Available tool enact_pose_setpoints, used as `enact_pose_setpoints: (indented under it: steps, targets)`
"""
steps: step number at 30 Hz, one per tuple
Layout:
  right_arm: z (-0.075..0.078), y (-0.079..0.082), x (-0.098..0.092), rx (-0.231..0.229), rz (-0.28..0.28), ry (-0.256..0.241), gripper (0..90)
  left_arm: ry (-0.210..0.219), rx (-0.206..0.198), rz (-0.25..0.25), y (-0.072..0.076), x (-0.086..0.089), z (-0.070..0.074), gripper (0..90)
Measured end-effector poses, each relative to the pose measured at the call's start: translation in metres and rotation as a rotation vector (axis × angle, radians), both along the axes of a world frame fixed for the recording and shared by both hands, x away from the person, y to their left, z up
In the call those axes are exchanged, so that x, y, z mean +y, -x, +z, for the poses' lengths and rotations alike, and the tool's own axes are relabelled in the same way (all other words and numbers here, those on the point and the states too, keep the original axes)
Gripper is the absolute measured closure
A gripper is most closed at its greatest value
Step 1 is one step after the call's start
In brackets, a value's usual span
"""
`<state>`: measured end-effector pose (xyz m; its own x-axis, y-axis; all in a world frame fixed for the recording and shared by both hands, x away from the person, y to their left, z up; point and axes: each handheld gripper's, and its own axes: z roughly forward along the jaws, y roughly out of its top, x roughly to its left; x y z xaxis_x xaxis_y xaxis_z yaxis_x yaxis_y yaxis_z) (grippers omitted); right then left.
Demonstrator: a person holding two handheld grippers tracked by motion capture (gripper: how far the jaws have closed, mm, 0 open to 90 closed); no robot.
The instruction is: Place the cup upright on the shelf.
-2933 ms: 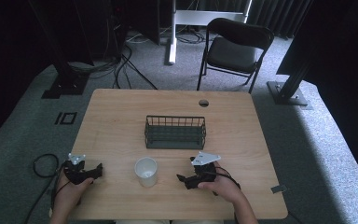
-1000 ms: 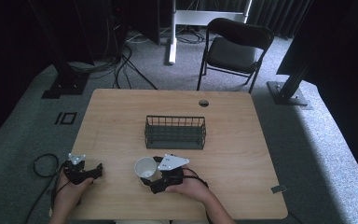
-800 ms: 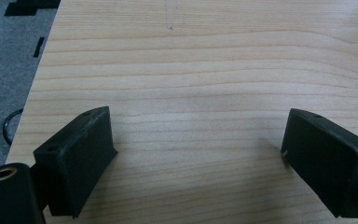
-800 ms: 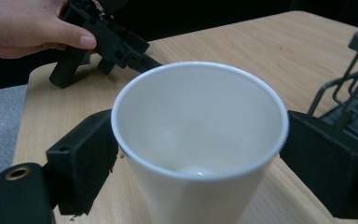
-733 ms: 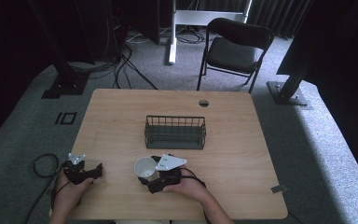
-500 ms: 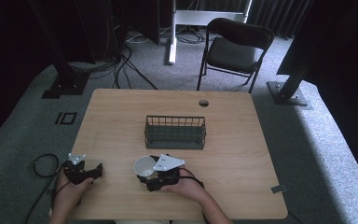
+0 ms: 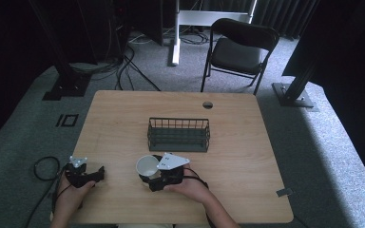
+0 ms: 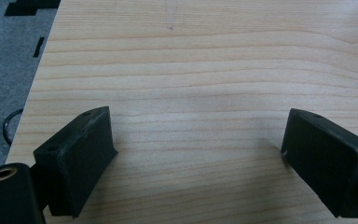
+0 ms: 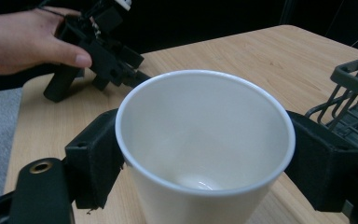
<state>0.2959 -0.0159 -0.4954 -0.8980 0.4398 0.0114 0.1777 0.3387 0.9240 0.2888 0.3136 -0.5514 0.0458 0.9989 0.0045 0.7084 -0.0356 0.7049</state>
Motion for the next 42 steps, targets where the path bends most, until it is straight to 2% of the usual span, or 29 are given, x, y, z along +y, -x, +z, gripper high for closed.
enact_pose_setpoints:
  steps: [3, 8, 15, 20, 27, 32, 34, 42]
  targets:
    - [0.005, -0.001, -0.001, 0.002, -0.013, -0.002, 19.1, 0.000, 0.000, 0.000, 0.000, 0.000, 0.000, 9.6]
    - [0.012, -0.003, -0.002, 0.011, -0.005, -0.017, 19.1, 0.000, 0.000, 0.000, 0.000, 0.000, 0.000, 9.6]
    - [0.025, -0.004, -0.004, -0.005, -0.010, -0.028, 19.2, 0.000, 0.000, 0.000, 0.000, 0.000, 0.000, 9.6]
    - [0.036, -0.006, -0.006, -0.025, -0.018, -0.043, 19.1, -0.001, 0.000, -0.001, 0.000, 0.000, 0.000, 9.6]
    - [0.054, -0.014, -0.009, -0.086, -0.072, -0.056, 19.2, -0.001, 0.000, -0.002, 0.000, 0.000, 0.000, 9.6]
    - [0.063, -0.018, -0.011, -0.095, -0.094, -0.074, 19.1, -0.001, 0.000, -0.001, 0.000, 0.000, 0.000, 9.6]
    - [0.068, -0.020, -0.012, -0.099, -0.107, -0.086, 19.2, -0.001, 0.000, -0.001, 0.000, 0.000, 0.000, 9.6]
    - [0.079, -0.032, -0.022, -0.154, -0.272, -0.136, 19.2, -0.001, -0.001, -0.001, 0.000, 0.000, 0.000, 9.6]
